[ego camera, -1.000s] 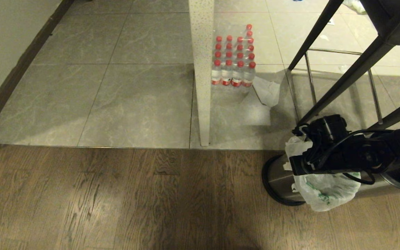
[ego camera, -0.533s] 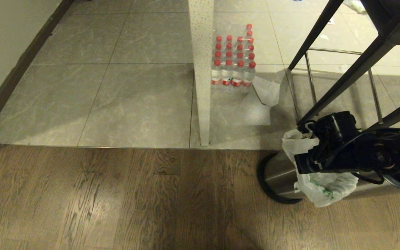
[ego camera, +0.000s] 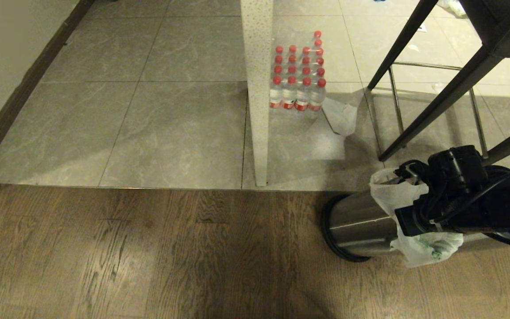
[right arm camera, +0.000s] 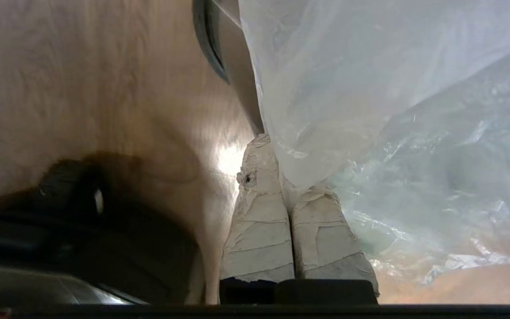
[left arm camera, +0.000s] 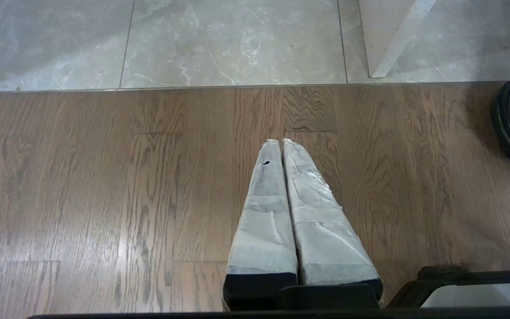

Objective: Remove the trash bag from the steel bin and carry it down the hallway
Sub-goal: Pick up the trash bag

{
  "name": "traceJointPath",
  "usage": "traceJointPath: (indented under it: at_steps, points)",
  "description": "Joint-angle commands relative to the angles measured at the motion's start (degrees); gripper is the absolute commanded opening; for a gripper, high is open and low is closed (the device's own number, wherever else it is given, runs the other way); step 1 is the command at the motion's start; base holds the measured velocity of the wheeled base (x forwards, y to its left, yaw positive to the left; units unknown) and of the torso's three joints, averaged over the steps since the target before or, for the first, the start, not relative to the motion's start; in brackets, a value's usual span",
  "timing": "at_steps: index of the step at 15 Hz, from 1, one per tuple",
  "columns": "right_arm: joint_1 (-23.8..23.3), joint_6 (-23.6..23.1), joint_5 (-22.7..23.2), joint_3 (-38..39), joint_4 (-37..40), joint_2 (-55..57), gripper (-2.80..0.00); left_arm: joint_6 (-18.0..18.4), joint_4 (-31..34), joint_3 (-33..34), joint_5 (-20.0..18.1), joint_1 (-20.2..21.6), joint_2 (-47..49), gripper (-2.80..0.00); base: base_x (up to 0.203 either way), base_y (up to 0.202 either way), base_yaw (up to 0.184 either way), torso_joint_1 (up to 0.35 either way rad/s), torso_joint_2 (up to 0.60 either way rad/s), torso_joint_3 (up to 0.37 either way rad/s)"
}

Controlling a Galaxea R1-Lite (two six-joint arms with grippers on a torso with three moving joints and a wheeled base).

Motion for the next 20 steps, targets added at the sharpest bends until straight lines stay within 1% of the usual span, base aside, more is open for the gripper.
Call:
traceJointPath:
  at_steps: [1, 3, 5, 7, 9, 11, 13, 14, 15, 17, 18, 20]
  points:
    - [-0.02, -0.34, -0.01, 1.70, 0.09, -0.59, -2.80, 0.00, 0.06, 0.00, 0.01, -0.04, -0.02, -2.80, 0.000, 0.000, 0.000, 0.000, 0.00, 0.000]
    - [0.50, -1.77, -0.04, 2.01, 0.02, 0.44, -2.80, 0.00, -0.01, 0.00, 0.01, 0.05, -0.02, -2.80, 0.000, 0.000, 0.000, 0.000, 0.00, 0.000]
    - [2.28, -2.59, -0.23, 4.21, -0.59, 1.32, -2.80, 0.00, -0.02, 0.01, 0.01, -0.04, -0.02, -2.80, 0.000, 0.000, 0.000, 0.000, 0.00, 0.000]
    - [3.49, -3.58, -0.54, 3.62, -1.78, 2.90, -2.80, 0.00, -0.02, 0.00, 0.01, -0.04, -0.02, -2.80, 0.000, 0.000, 0.000, 0.000, 0.00, 0.000]
    - [4.12, -3.68, -2.90, 4.55, -5.20, 5.40, -2.80, 0.00, -0.02, 0.00, 0.01, -0.04, -0.02, -2.80, 0.000, 0.000, 0.000, 0.000, 0.00, 0.000]
    - [5.16, -3.57, -5.53, 3.85, -8.36, 7.95, -2.80, 0.00, -0.02, 0.00, 0.01, -0.04, -0.02, -2.80, 0.000, 0.000, 0.000, 0.000, 0.00, 0.000]
    - [5.42, -3.74, -6.18, 4.45, -8.86, 8.27, -2.80, 0.00, 0.01, 0.00, 0.01, 0.04, -0.02, -2.80, 0.000, 0.000, 0.000, 0.000, 0.00, 0.000]
    - [5.47, -3.68, -7.72, 4.71, -9.42, 8.79, -2.80, 0.00, -0.02, 0.00, 0.01, -0.04, -0.02, -2.80, 0.000, 0.000, 0.000, 0.000, 0.00, 0.000]
    - [5.73, -3.57, -8.25, 4.56, -9.62, 8.92, -2.80, 0.00, -0.02, 0.00, 0.01, -0.04, -0.02, -2.80, 0.000, 0.000, 0.000, 0.000, 0.00, 0.000]
    - [5.86, -3.56, -8.43, 4.88, -9.76, 8.68, -2.80, 0.00, -0.02, 0.00, 0.01, -0.03, -0.02, -2.80, 0.000, 0.000, 0.000, 0.000, 0.00, 0.000]
    - [5.86, -3.48, -8.26, 5.17, -9.76, 8.48, 0.00, 0.00, -0.02, 0.00, 0.01, -0.04, -0.02, -2.80, 0.000, 0.000, 0.000, 0.000, 0.00, 0.000]
    - [5.86, -3.48, -8.26, 5.26, -9.76, 8.13, 0.00, 0.00, -0.02, 0.00, 0.01, -0.04, -0.02, -2.80, 0.000, 0.000, 0.000, 0.000, 0.00, 0.000]
